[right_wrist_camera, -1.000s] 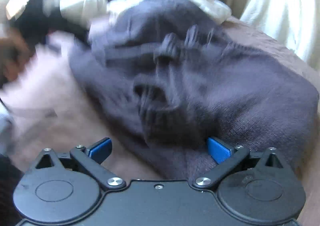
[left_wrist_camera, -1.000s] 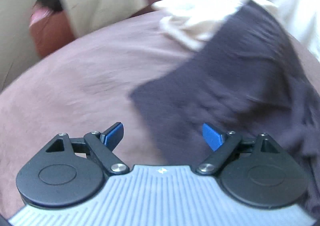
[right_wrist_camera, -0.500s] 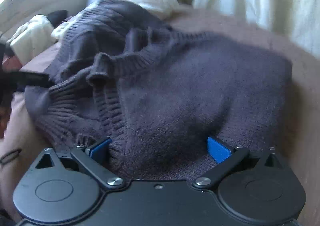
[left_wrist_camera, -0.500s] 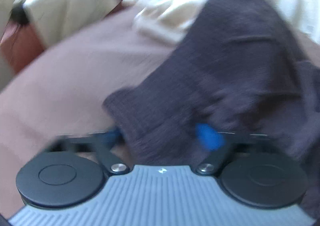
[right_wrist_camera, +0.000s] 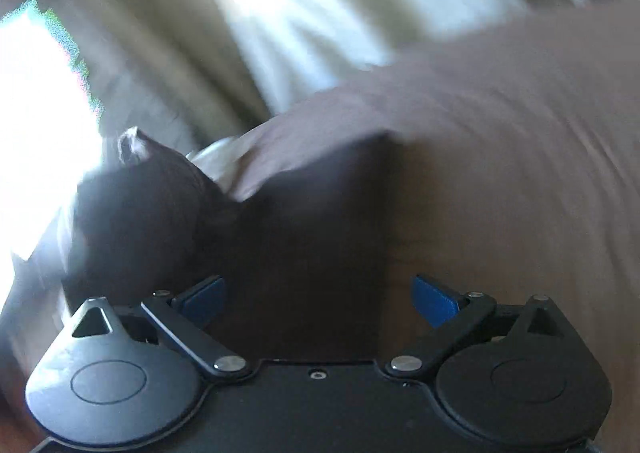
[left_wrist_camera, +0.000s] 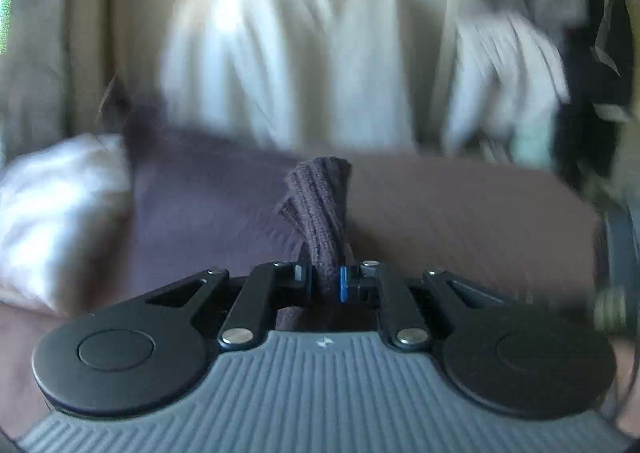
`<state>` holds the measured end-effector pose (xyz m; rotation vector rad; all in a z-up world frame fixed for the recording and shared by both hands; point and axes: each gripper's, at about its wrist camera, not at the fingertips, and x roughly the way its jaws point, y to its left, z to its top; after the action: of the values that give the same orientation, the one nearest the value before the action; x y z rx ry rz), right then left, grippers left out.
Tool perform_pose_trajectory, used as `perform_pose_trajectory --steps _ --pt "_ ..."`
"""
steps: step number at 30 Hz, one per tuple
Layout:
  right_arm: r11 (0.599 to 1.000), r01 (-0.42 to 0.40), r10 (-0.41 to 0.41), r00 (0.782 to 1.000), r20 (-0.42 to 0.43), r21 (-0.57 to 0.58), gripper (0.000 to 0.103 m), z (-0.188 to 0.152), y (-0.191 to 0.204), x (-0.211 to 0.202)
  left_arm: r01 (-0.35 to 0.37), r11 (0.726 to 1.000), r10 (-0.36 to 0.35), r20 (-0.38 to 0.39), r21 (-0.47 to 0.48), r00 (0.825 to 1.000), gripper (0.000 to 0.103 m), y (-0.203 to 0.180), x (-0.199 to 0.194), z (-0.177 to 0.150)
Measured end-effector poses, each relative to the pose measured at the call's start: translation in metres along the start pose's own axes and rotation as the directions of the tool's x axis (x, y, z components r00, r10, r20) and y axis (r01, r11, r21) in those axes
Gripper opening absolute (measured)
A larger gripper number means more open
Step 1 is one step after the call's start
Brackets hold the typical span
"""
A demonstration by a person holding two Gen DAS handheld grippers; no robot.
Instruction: Fold clothes
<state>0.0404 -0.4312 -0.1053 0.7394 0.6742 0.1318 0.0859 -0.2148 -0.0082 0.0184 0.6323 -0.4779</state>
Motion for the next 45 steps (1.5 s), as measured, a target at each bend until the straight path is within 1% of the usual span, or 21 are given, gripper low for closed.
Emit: perform_pose_trajectory --steps 1,3,5,9,15,21,22,23,24,25,28,29,32,33,34,35,38,40,42,44,45 --pt "0.998 0.001 0.000 1.000 -0.008 0.062 0.101 -0.001 -0.016 -0.004 0.013 0.999 -0.015 -0.060 -0.032 0.998 0.011 -0.002 0.014 -0.015" --pt "0.996 0.016 -0.015 1.000 -0.013 0.090 0.101 -0.008 -0.033 -0.012 0.011 0.997 -0.025 -0.170 -0.082 0.985 0.011 0.003 0.040 -0.041" --pt "0.995 0.015 -0.014 1.000 -0.017 0.096 0.101 -0.015 -0.039 -0.017 0.008 0.996 -0.025 -0.192 -0.089 0.981 0.012 0.014 0.051 -0.053" --pt "0.988 -0.056 0.059 0.998 -0.022 0.144 0.101 -0.025 -0.039 -0.016 0.093 0.983 -0.116 -0.138 -0.161 0.984 0.012 0.025 0.034 -0.044" --pt "0.957 -0.244 0.249 0.969 -0.011 0.156 0.101 -0.020 -0.008 -0.003 0.119 0.985 -0.132 -0.107 -0.123 0.985 0.010 0.034 0.010 -0.051" --pt "0.957 -0.251 0.272 0.951 -0.148 0.148 0.100 -0.001 0.017 0.061 0.130 0.991 -0.130 0.006 0.007 0.991 0.009 0.018 -0.015 -0.037" --pt "0.957 -0.253 0.274 0.949 -0.157 0.143 0.089 0.002 0.021 0.070 0.133 0.991 -0.134 0.006 0.020 0.991 0.009 0.016 -0.021 -0.036" --pt "0.958 -0.262 0.278 0.950 -0.144 0.117 0.055 0.004 0.028 0.071 0.137 0.990 -0.137 0.005 0.031 0.991 0.009 0.014 -0.027 -0.035" --pt "0.954 -0.286 0.295 0.947 -0.128 0.085 0.029 0.006 0.034 0.068 0.148 0.988 -0.148 0.003 0.038 0.989 0.009 0.015 -0.031 -0.035" --pt "0.953 -0.300 0.303 0.947 -0.103 0.044 0.011 0.006 0.041 0.064 0.160 0.986 -0.160 0.000 0.045 0.987 0.009 0.015 -0.036 -0.036" --pt "0.965 -0.203 0.220 0.971 0.092 -0.166 0.010 -0.012 0.055 0.020 0.212 0.974 -0.209 -0.048 0.083 0.977 0.010 0.018 -0.045 -0.036" --pt "0.964 -0.161 0.186 0.977 0.105 -0.214 0.009 -0.021 0.056 0.013 0.233 0.967 -0.226 -0.072 0.099 0.971 0.010 0.020 -0.047 -0.035" --pt "0.975 -0.068 0.077 0.996 0.033 -0.212 0.008 -0.045 0.038 0.017 0.267 0.955 -0.228 -0.258 0.130 0.939 0.012 0.016 -0.029 -0.047" --pt "0.973 -0.026 0.030 0.999 0.017 -0.228 0.008 -0.052 0.033 0.022 0.265 0.954 -0.218 -0.287 0.136 0.933 0.016 0.014 -0.026 -0.052" --pt "0.973 -0.013 0.015 1.000 0.006 -0.231 0.008 -0.056 0.029 0.024 0.261 0.955 -0.208 -0.310 0.141 0.928 0.026 0.013 -0.023 -0.056" --pt "0.973 -0.005 0.004 1.000 -0.002 -0.230 0.008 -0.060 0.026 0.025 0.257 0.955 -0.198 -0.333 0.145 0.922 0.029 0.012 -0.020 -0.060" --pt "0.972 -0.020 0.019 1.000 -0.003 -0.232 0.008 -0.054 0.032 0.014 0.264 0.958 -0.225 -0.272 0.113 0.935 0.037 0.023 -0.038 -0.048" --pt "0.961 -0.005 0.001 1.000 -0.014 -0.278 0.008 -0.053 0.043 0.013 0.294 0.954 -0.281 -0.166 0.059 0.945 0.060 0.038 -0.061 -0.035" --pt "0.958 -0.030 0.018 0.999 -0.043 -0.285 0.009 -0.053 0.050 0.015 0.307 0.951 -0.308 -0.046 -0.036 0.950 0.070 0.062 -0.078 -0.025" --pt "0.951 -0.077 0.051 0.994 -0.095 -0.300 0.009 -0.057 0.051 0.015 0.238 0.963 -0.239 0.009 -0.125 0.971 0.071 0.081 -0.075 -0.024" --pt "0.943 -0.071 0.035 0.993 -0.115 -0.325 0.009 -0.063 0.048 0.013 0.166 0.975 -0.167 0.005 -0.150 0.986 0.071 0.087 -0.069 -0.027"
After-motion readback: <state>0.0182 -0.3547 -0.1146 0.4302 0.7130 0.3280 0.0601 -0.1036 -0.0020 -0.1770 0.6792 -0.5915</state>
